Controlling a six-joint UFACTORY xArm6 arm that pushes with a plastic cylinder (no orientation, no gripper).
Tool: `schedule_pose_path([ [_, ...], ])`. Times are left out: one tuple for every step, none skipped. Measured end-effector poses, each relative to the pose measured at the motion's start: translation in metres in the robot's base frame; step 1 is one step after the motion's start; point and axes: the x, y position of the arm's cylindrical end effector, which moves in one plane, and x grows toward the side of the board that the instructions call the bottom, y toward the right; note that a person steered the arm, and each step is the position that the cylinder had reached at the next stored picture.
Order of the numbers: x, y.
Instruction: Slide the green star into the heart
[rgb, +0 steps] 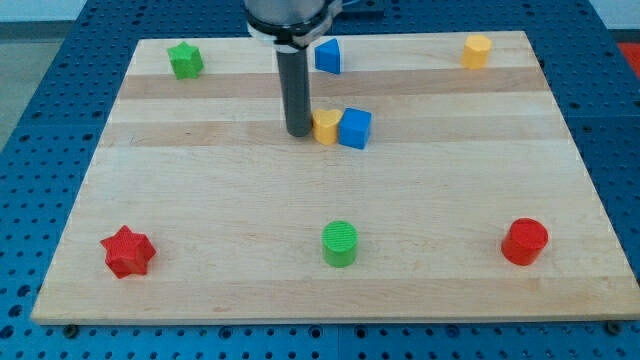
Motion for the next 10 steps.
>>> schedule_pose_path([
  [0.000,0.004],
  [0.000,0.003],
  [0.000,0.000],
  [0.000,-0.004],
  [-0.007,-0.029],
  [-0.018,-0.097],
  [-0.038,-0.169],
  [-0.061,-0.224],
  [-0.092,-0.245],
  [-0.122,-0.244],
])
